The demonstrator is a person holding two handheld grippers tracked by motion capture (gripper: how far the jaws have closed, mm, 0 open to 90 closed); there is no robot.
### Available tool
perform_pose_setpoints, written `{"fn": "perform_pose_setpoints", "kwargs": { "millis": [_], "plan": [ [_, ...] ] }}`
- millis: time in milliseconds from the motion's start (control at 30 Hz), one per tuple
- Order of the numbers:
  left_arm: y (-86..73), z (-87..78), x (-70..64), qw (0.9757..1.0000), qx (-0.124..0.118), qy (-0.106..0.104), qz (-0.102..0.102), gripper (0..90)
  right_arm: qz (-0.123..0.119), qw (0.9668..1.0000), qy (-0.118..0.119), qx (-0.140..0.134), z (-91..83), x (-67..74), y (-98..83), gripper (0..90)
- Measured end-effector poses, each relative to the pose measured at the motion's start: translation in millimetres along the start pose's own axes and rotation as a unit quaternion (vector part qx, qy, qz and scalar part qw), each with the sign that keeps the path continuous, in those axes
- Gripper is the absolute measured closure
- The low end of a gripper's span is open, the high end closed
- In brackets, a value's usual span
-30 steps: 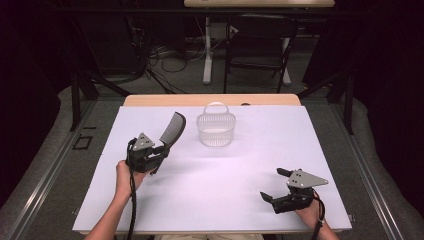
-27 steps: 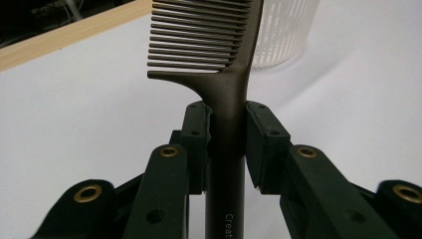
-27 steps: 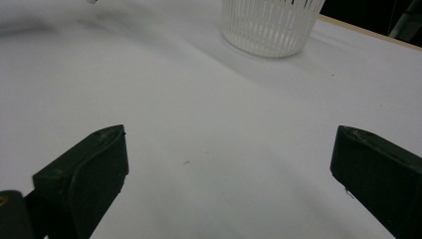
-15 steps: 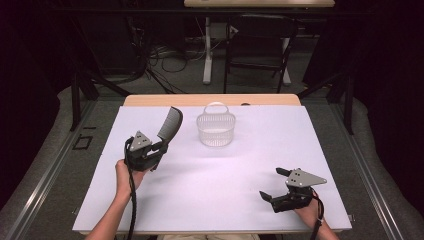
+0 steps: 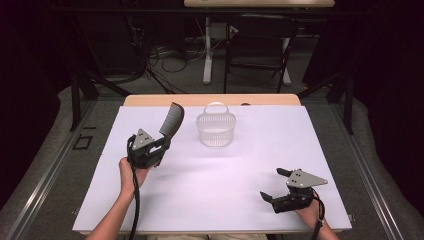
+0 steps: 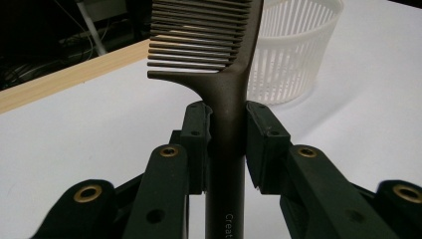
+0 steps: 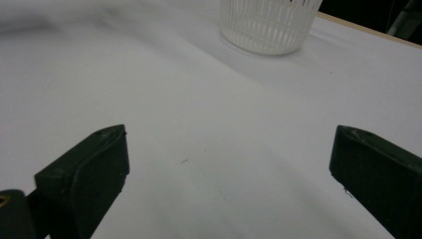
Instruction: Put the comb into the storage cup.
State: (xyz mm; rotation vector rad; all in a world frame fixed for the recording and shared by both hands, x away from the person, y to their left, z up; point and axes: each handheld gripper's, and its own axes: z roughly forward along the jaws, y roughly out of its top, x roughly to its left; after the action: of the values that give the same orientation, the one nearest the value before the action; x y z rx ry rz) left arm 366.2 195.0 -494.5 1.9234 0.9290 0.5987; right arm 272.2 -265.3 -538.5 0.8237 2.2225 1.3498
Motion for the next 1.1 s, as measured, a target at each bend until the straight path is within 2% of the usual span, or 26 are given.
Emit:
{"fn": "perform_pose_setpoints", "kwargs": {
  "millis": [400,1100],
  "plan": [
    [2.6,-1.4,0.5,0.9998,-0.016,0.002,-0.008,72.1,-0.005,1.0000,0.003,-0.001,0.7,0.9,1.0,2.2],
    [14.6,12.7,-10.0,0.9996,-0.026,-0.009,-0.005,72.1,0.000,1.0000,-0.004,-0.001,-1.6,1.3,0.3,2.3]
  ]
}}
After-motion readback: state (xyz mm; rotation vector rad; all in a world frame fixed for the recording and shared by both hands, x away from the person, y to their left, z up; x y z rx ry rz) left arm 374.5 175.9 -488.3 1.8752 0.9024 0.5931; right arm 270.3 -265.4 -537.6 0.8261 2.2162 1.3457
